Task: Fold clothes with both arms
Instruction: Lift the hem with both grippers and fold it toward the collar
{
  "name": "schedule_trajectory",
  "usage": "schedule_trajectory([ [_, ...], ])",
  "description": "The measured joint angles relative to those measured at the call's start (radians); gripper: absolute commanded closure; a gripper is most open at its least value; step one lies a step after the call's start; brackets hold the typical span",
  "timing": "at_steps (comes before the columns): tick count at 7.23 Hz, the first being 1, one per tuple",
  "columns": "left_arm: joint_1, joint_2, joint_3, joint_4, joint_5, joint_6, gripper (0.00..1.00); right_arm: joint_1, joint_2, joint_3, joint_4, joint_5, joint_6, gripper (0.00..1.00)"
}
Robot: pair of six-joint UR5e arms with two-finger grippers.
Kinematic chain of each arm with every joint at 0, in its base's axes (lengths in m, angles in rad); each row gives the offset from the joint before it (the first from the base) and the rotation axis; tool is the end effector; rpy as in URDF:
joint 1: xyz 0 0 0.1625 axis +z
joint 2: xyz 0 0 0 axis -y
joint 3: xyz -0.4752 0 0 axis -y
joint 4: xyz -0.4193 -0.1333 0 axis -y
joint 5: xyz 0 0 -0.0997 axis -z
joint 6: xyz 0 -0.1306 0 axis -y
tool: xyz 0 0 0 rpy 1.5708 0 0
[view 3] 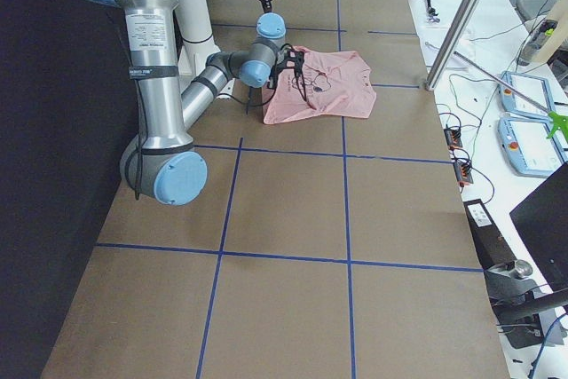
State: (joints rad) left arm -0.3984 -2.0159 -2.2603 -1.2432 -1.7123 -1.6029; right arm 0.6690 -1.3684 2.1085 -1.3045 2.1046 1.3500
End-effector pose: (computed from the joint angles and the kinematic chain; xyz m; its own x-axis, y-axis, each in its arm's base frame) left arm 0.4569 -0.3170 0.2288 0.6278 -0.2987 -0.7187 0.3105 0.9429 -0.1207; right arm -0.3927 -0.3957 0.3211 0.4525 0.1174 0.8840 -0.1000 0.9917 -0.0805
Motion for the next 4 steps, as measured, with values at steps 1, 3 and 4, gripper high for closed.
schedule_trajectory([
  [1, -0.066, -0.007, 0.07, -0.065, -0.001, 0.038, 1.0, 0.052, 0.086, -0.091, 0.001, -0.003, -0.03, 1.0],
  [3, -0.174, -0.041, 0.262, -0.231, -0.001, 0.082, 1.0, 0.141, 0.255, -0.304, 0.002, -0.007, -0.095, 1.0],
  [4, -0.218, -0.068, 0.371, -0.316, -0.001, 0.11, 1.0, 0.172, 0.345, -0.426, 0.004, -0.008, -0.111, 1.0],
])
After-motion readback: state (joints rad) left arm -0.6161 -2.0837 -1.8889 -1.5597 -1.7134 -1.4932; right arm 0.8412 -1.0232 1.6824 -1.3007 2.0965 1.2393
